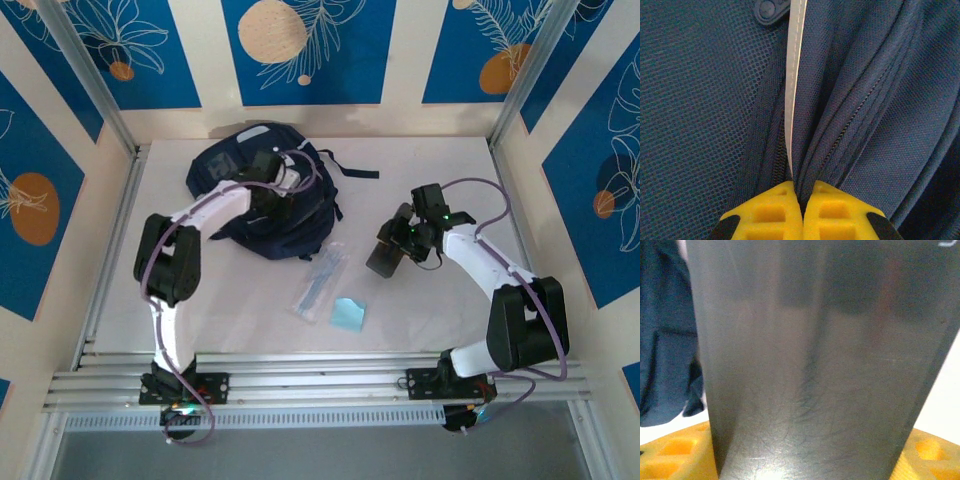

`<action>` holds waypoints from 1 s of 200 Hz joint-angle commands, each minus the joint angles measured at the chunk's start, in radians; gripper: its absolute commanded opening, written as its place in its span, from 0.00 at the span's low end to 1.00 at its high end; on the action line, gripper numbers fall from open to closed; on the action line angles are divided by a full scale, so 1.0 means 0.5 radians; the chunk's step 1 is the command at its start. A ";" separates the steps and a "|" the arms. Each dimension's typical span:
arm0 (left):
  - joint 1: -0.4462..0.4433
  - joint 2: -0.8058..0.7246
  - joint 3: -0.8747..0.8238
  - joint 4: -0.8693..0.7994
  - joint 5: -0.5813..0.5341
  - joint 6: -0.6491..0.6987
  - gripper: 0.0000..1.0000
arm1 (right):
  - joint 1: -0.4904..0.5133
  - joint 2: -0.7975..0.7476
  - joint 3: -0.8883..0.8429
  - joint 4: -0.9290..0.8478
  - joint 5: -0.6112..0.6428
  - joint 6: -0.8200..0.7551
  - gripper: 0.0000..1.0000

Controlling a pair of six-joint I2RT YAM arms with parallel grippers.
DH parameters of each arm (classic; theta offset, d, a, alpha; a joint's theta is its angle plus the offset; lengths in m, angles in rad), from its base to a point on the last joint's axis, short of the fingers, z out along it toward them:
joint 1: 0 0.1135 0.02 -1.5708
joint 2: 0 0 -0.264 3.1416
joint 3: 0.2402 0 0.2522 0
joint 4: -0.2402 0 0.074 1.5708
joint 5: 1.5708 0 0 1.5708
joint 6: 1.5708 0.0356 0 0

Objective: Pack the student bag
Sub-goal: Open the student bag at the top-center of the table, then place the glasses case in the student bag.

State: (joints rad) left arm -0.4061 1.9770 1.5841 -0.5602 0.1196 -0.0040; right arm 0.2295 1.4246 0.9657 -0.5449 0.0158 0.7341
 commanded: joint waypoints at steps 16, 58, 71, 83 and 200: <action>0.231 -0.235 0.188 0.023 0.617 -0.441 0.00 | 0.117 0.125 0.233 0.271 -0.176 0.072 0.35; 0.368 -0.217 0.303 0.065 0.848 -0.602 0.00 | 0.266 0.426 0.516 0.576 -0.307 0.237 0.33; 0.382 -0.204 0.333 0.082 0.899 -0.645 0.00 | 0.319 0.531 0.608 0.700 -0.317 0.325 0.33; 0.381 -0.190 0.361 0.096 0.919 -0.671 0.00 | 0.364 0.645 0.682 0.813 -0.323 0.414 0.32; 0.381 -0.163 0.385 0.194 1.015 -0.791 0.00 | 0.627 1.774 1.589 1.356 -0.427 1.041 0.44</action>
State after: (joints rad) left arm -0.2199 1.9202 1.7309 -0.5385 0.5587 -0.3859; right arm 0.5278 2.2383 1.6405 0.0772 -0.1280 1.1759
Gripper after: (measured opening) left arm 0.050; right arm 0.631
